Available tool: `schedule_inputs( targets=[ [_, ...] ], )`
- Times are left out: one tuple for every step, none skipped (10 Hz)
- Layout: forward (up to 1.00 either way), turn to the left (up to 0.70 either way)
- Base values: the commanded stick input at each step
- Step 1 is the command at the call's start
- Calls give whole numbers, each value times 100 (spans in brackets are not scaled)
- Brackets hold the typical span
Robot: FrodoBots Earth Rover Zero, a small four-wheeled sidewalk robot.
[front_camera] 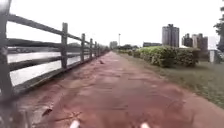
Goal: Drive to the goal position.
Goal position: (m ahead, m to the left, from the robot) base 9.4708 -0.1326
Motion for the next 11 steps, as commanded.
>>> schedule_inputs(
  targets=[
    [70,0],
    [70,0],
    [70,0],
    [70,0],
    [70,0],
    [70,0],
    [70,0],
    [70,0],
    [70,0],
    [70,0],
    [70,0]
  ],
)
